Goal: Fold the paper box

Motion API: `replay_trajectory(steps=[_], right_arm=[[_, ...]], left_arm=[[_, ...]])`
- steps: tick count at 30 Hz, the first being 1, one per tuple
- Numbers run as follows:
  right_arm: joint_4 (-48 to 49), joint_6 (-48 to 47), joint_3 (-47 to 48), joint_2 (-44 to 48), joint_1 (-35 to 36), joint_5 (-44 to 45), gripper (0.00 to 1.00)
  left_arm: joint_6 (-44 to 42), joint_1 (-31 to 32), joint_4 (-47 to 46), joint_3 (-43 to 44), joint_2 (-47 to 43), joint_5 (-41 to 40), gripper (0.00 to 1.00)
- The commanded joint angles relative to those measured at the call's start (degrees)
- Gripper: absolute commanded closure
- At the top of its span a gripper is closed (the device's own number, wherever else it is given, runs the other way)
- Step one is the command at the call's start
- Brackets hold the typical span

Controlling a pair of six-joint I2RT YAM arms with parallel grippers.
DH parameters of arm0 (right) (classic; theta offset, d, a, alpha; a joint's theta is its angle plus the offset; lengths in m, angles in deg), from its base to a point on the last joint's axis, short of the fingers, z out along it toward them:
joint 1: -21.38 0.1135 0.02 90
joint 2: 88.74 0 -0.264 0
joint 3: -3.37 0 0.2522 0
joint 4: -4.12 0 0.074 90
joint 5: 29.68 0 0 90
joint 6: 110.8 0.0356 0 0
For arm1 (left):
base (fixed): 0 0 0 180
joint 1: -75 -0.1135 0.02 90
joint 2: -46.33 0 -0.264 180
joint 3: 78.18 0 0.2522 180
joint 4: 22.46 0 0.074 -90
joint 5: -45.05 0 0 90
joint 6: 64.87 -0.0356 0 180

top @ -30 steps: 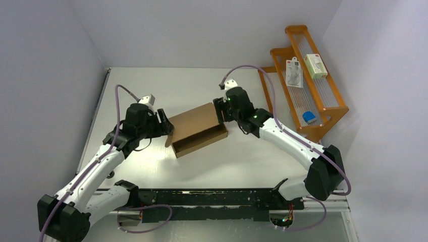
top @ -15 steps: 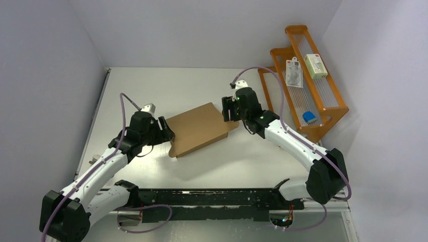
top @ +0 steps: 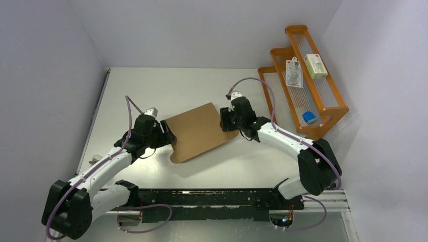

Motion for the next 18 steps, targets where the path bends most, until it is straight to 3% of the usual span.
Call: replay_trajectory(steps=[1,9,18], right_arm=[[4.0,0.8,-3.8,0.0,-0.5,-1.0,0.45],[10.0,2.0,-11.7,2.3,-1.7,-2.1,0.51],[17.5,6.6,-19.9,2.8,-5.1,-5.5,0.58]], left_arm=[[-1.1,0.3,-3.3,-1.0,1.9,1.4,0.35],[-2.4,0.3,-8.1,-0.7,6.3,2.5,0.45],[-3.8,0.3,-17.1,3.4,17.8,4.0,0.53]])
